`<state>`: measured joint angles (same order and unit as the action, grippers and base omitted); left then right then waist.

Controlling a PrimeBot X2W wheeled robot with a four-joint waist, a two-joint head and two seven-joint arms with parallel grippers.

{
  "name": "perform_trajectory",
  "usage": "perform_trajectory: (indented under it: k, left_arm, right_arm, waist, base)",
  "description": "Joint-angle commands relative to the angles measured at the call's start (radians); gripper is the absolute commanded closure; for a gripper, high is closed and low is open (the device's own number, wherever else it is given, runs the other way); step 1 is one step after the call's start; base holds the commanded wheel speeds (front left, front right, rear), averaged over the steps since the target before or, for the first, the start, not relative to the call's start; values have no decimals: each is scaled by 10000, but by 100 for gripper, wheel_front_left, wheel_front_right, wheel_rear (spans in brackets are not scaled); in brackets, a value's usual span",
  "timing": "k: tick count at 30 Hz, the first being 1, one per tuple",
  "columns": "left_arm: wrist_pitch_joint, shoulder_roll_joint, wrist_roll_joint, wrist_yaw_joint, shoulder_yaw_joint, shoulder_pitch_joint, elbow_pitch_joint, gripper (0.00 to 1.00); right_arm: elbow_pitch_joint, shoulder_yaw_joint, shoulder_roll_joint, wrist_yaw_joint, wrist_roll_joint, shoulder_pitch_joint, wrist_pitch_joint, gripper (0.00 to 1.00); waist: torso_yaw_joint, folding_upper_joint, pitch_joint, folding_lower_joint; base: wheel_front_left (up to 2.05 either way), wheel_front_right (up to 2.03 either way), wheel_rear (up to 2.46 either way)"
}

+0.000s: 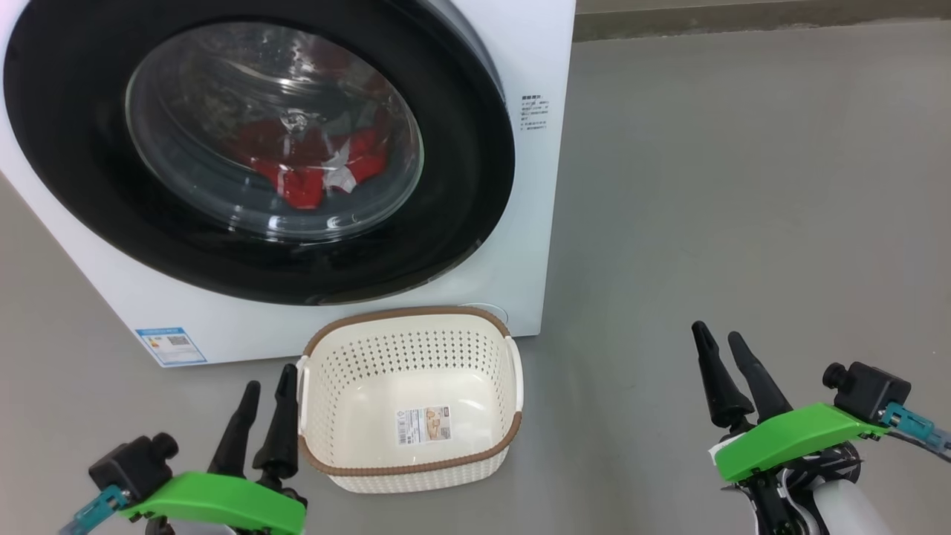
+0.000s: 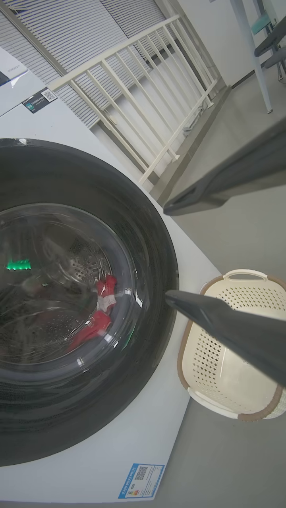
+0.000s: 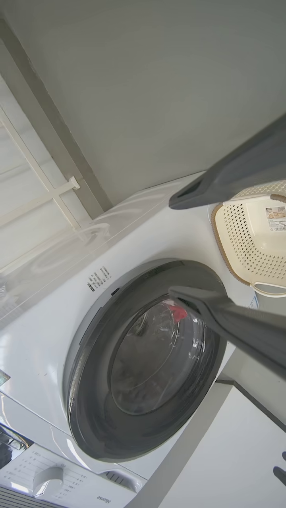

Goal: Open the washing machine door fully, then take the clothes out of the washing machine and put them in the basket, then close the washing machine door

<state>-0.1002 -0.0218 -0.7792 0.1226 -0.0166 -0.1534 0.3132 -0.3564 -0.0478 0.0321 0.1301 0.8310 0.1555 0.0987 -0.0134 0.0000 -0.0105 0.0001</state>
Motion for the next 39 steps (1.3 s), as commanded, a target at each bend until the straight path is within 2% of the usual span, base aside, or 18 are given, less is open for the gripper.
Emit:
perform_trajectory:
  k: [1, 5, 39]
  left_arm:
    - [-169, -182, 539, 49, 134, -594, -275, 0]
    - [-317, -197, 1248, 52, 104, -685, -291, 0]
    - [-1293, -262, 4824, 74, -135, -1403, -203, 0]
  right_arm:
    - [254, -219, 107, 4, -484, 611, 195, 0]
    - [219, -303, 112, 4, -1150, 679, 342, 0]
    - [-258, -918, 158, 5, -4961, 1502, 1310, 0]
  waist:
    - [-12, 0, 9, -1]
    - [-12, 0, 36, -1]
    - [-39, 0, 0, -1]
  base:
    - [0, 0, 0]
    - [0, 0, 0]
    - [0, 0, 0]
